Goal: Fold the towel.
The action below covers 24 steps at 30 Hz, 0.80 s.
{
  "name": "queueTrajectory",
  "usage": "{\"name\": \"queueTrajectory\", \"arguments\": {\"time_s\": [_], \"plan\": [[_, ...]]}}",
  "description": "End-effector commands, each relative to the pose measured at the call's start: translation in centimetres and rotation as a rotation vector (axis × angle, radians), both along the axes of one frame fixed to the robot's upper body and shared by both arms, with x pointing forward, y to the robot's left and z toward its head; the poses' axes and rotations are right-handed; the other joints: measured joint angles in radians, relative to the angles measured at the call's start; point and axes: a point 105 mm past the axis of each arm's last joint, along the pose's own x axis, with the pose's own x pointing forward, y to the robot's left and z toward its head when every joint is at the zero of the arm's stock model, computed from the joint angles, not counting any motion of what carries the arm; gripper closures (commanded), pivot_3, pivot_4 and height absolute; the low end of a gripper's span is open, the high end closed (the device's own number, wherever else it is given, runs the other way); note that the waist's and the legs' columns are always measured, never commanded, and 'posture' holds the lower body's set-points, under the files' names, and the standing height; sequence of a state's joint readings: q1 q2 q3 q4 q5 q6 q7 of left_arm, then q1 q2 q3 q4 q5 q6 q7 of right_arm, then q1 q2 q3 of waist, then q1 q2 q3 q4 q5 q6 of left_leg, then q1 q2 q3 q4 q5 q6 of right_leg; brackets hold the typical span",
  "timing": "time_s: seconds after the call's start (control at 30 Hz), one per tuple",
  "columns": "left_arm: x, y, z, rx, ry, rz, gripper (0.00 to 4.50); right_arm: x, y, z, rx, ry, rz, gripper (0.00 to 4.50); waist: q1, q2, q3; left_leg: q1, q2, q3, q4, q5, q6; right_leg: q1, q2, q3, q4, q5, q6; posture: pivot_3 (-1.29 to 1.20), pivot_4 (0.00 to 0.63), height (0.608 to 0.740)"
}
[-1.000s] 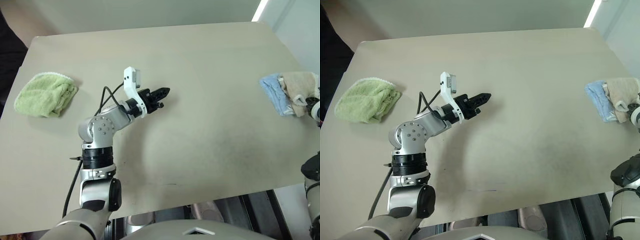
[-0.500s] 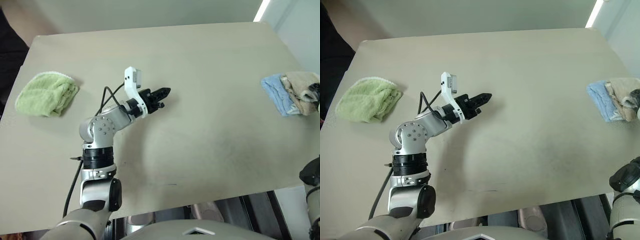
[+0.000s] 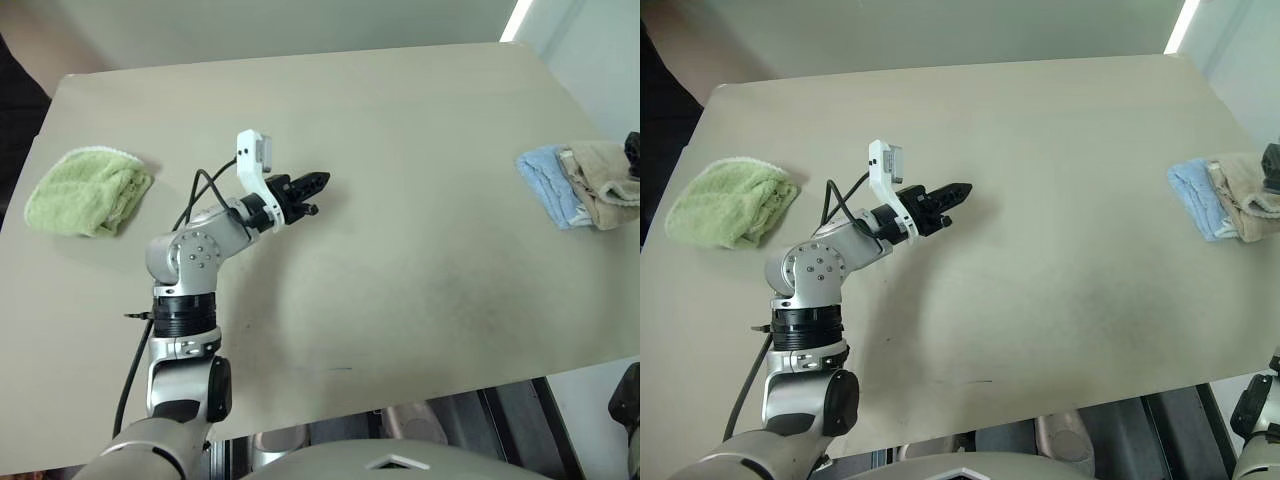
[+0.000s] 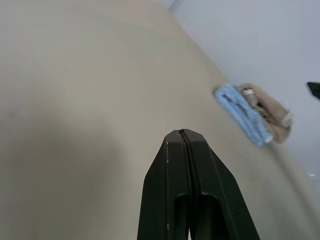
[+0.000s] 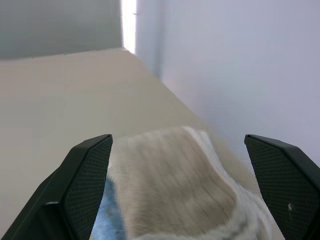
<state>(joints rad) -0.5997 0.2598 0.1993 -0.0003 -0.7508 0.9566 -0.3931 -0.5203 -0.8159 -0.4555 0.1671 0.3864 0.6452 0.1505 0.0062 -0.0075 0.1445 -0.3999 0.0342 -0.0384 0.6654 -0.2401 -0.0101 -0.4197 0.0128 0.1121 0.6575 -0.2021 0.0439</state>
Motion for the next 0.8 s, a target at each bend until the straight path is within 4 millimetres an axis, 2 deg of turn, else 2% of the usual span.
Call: {"name": "queueTrajectory", "arguments": {"time_s": [0.03,0.33,0.77,0.8], "plan": [[-0.2,-0.2,0.7,0.0,-0.05,-0.012,4.5,-0.5,0.2,2.3,-0.072,-0.062,0.01,0.03,0.0,0.0,0.0,0.0,-0.001,0.0,0.0,0.0,0.0,0.0,0.0,0.001,0.0,0.001,0.001,0.0,0.15,0.74],[-0.2,-0.2,0.7,0.0,-0.053,-0.013,4.5,-0.5,0.2,2.3,-0.074,-0.063,0.011,0.03,0.003,0.0,0.0,-0.001,-0.001,0.0,0.0,0.001,0.002,0.004,0.0,0.002,-0.01,0.004,0.003,0.0,0.15,0.74],[-0.2,-0.2,0.7,0.0,-0.054,-0.013,4.5,-0.5,0.2,2.3,-0.074,-0.062,0.011,0.03,0.003,0.0,0.0,-0.001,-0.001,0.0,-0.001,0.0,0.003,0.004,-0.001,0.002,-0.011,0.004,0.004,0.0,0.15,0.74],[-0.6,3.4,-0.2,0.15,-0.157,0.105,4.5,2.6,8.2,-1.1,-0.084,0.015,0.353,0.03,-0.004,0.0,-0.001,-0.001,-0.001,0.0,0.0,0.0,0.003,0.004,-0.001,0.002,-0.011,0.004,0.004,0.0,0.15,0.74]]}}
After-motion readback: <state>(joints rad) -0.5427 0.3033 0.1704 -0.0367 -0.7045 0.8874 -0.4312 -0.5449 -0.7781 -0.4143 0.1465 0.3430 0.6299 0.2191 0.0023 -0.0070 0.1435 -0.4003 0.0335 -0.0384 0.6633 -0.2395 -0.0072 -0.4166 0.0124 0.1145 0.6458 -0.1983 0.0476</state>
